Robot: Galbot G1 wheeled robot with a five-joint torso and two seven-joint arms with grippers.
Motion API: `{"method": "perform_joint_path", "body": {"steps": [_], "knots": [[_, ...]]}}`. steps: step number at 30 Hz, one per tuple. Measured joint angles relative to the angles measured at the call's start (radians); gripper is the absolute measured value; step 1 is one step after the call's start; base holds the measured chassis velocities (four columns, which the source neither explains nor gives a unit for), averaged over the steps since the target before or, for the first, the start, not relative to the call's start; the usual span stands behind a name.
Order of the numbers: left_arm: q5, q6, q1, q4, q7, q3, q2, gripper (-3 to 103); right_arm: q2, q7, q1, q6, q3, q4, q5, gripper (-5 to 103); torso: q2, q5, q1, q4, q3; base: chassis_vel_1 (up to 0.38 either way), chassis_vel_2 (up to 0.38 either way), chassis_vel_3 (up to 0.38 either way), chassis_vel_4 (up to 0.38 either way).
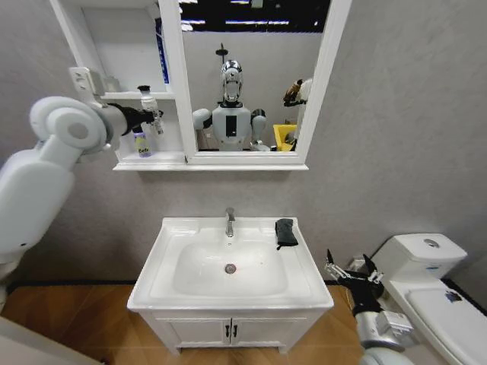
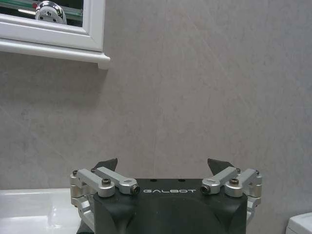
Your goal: Move facial cleanser and shampoo from washbasin to cabinet, then wipe washbasin with towel.
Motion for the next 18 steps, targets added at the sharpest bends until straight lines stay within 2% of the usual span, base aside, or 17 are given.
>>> {"method": "perform_joint_path", "body": {"steps": [9,14,18], "knots": [[0.075,-0.003,-0.039,0.148,0.067,0.064,-0.073,30,0.000,0.004,0.006,0.003,0.004,-0.009,0.009,100,0.000,0.0004,0.000,-0.0005,0.000,0.000,0.000,0.000,0.000],[0.131,-0.005,-0.029,0.181,0.099,0.065,-0.082,30,-0.003,0.005,0.007,0.010,0.008,-0.019,0.013,100,0.000,0.0002,0.000,-0.0003,0.000,0.000,0.000,0.000,0.000],[0.144,-0.006,-0.021,0.178,0.108,0.063,-0.074,30,-0.009,0.005,0.013,0.010,0.010,-0.023,0.014,100,0.000,0.0002,0.000,-0.0001,0.000,0.000,0.000,0.000,0.000]]}}
